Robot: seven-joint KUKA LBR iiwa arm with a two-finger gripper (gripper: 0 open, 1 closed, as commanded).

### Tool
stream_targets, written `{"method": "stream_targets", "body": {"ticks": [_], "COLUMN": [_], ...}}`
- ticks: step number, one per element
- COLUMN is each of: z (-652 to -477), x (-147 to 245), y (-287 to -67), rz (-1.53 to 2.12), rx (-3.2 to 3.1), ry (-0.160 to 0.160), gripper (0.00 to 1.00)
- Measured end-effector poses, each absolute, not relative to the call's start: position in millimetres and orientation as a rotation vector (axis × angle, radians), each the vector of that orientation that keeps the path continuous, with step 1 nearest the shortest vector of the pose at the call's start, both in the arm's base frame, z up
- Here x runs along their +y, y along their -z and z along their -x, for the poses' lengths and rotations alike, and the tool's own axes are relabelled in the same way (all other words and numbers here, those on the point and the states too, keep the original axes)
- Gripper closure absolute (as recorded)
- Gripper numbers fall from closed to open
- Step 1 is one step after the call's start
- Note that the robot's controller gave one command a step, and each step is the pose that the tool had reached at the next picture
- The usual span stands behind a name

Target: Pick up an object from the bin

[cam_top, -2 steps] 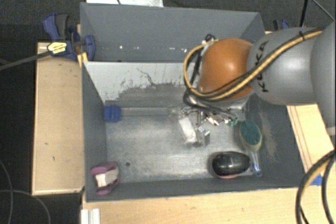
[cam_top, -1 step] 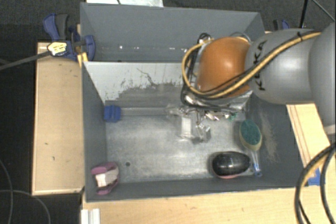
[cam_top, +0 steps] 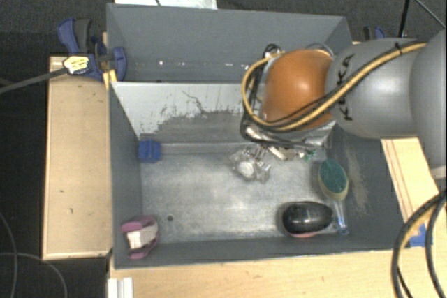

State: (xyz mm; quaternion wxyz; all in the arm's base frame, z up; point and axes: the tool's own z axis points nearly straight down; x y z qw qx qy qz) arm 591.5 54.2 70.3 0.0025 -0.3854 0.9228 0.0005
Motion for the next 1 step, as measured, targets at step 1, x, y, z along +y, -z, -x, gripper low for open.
{"method": "stream_targets", "body": {"ticks": [1], "z": [-567.2], "x": [54.8], "y": [-237.0], "rz": [1.135], "rx": [2.917], "ry": [0.004], "gripper": [1.00]}}
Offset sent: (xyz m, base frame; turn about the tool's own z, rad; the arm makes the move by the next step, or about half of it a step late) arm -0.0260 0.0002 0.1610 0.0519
